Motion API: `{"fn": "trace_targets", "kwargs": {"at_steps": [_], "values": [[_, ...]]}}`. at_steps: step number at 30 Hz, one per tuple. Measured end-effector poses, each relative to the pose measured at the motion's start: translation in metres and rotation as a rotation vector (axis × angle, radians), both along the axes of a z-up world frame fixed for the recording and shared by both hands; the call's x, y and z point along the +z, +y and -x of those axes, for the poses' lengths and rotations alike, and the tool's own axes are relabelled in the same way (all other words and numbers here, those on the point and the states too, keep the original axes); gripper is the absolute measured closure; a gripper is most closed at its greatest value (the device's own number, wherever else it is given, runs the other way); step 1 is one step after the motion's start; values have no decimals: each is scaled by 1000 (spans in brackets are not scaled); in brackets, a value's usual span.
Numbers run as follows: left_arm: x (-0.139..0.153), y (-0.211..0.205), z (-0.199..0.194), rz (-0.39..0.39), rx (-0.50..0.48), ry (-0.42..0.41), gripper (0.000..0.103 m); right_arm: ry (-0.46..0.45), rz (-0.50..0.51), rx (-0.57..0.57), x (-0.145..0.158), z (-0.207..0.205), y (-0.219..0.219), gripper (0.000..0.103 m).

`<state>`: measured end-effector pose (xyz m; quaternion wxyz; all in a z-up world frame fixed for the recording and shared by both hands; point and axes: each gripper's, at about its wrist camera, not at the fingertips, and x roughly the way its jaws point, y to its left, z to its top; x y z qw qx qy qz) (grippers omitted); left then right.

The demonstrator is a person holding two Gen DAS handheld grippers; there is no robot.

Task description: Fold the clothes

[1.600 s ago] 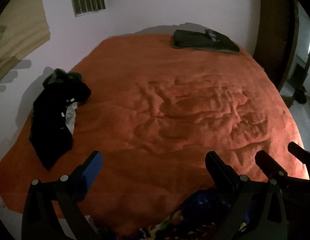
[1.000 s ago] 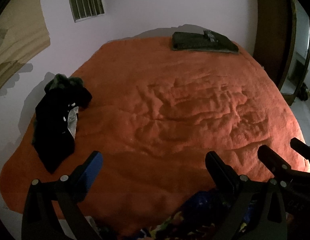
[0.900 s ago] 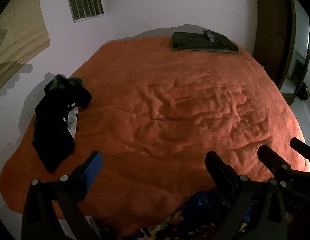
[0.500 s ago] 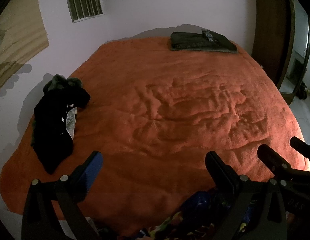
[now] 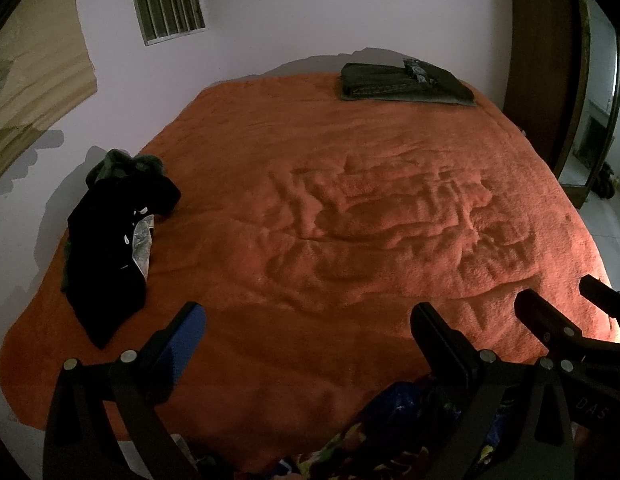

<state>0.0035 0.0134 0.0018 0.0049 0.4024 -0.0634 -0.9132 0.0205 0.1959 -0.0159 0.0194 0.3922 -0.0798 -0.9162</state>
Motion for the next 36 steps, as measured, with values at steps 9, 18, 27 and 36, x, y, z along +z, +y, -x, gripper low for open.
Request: {"fn": "trace_targets", "kwargs": {"at_steps": [9, 18, 27, 36], "values": [[-3, -1, 2, 11, 2, -1, 1, 13, -53, -13, 1, -2, -5, 0], [-2, -2, 3, 11, 1, -6, 1, 11, -58, -13, 1, -1, -2, 0], [1, -3, 3, 25, 6, -4, 1, -8, -48, -15, 5, -1, -2, 0], [11, -4, -4, 60, 13, 41, 1, -6, -5, -14, 10, -2, -6, 0]]}}
